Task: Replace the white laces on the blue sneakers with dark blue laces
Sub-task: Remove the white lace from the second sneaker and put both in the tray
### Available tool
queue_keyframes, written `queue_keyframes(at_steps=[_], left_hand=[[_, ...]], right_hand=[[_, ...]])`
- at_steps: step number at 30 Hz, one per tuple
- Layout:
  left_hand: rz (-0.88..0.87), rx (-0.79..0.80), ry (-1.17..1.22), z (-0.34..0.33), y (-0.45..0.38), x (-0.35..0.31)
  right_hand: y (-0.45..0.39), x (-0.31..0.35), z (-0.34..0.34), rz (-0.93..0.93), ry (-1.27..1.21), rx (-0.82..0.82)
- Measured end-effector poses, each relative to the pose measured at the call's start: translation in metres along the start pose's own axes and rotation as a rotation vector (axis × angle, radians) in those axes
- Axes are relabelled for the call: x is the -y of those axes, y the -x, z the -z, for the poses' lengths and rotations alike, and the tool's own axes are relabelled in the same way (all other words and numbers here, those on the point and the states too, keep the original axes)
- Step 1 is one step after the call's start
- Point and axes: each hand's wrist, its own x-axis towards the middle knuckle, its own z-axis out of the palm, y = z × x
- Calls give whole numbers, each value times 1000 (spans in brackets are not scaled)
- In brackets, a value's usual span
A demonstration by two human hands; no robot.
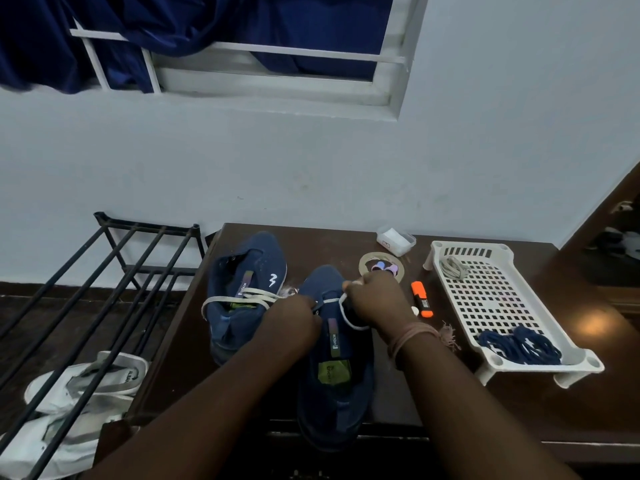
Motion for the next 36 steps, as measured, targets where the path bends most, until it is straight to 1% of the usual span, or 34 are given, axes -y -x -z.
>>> queue_keyframes(at_steps=[3, 4, 5, 7, 8, 9, 10, 11, 12, 13, 14, 15, 16, 17, 19, 21, 23, 24, 25, 26, 27, 28, 29, 30, 31, 32, 33, 34, 36], left_hand=[[5, -3, 4, 0, 1, -1], [10, -5, 1, 0, 1, -1], [17, -5, 0, 0, 1, -1], [21, -2, 2, 1, 2, -2], [17, -1, 3, 1, 2, -3], [14, 1, 5, 1, 2, -3], [11, 0, 6, 1, 2, -3], [12, -2, 10, 1, 3, -3], [13, -4, 15, 1, 3, -3], [15, -5, 21, 1, 3, -2], [11, -7, 23, 1, 3, -2], [7, -8, 22, 1, 3, -2], [1, -7, 19, 1, 3, -2], [-3, -6, 17, 1, 3, -2], [-2, -8, 13, 1, 2, -1], [-1, -8, 16, 1, 2, 0], [2, -6, 19, 0, 1, 1], [9, -1, 21, -1, 0, 1], [17, 1, 25, -2, -1, 2], [22, 0, 26, -3, -1, 2], [20, -1, 23, -3, -2, 2], [18, -2, 18, -3, -2, 2], [19, -3, 15, -3, -1, 3], [24, -2, 16, -2, -1, 2], [30, 0, 18, -2, -1, 1], [34, 2, 17, -2, -1, 1], [34, 2, 16, -1, -1, 0], [30, 5, 13, -2, -1, 0], [18, 1, 2, -2, 0, -1]], right_hand=[[5, 15, 17, 84, -332, -166], [7, 23, 26, 122, -444, -191], [7, 30, 36, 158, -594, -190], [11, 42, 56, 177, -1008, -165], [13, 45, 64, 186, -1103, -189], [16, 45, 68, 182, -1075, -239], [19, 43, 69, 167, -935, -300], [18, 38, 66, 145, -736, -346], [16, 30, 58, 121, -517, -350], [13, 22, 47, 78, -312, -303], [10, 13, 35, 34, -137, -220], [7, 5, 24, 0, 3, -120], [4, 0, 13, -25, 81, -32], [1, -3, 6, -44, 111, 25], [-1, -7, -2, -55, 128, 63], [-1, -7, -3, -63, 110, 60], [-3, 0, 5, -52, 18, 40], [-5, 7, 11, -9, -57, 5], [-7, 17, 19, 14, -187, -51], [-9, 27, 28, 5, -398, -108], [-9, 36, 38, -12, -669, -142], [-4, 41, 47, 30, -910, -173], [0, 41, 52, 98, -1056, -206], [6, 40, 56, 144, -1083, -237], [9, 37, 57, 152, -994, -269], [9, 29, 54, 135, -816, -297], [4, 23, 48, 107, -585, -310], [1, 15, 41, 89, -353, -275], [-4, 2, 23, 37, -1, -97]])
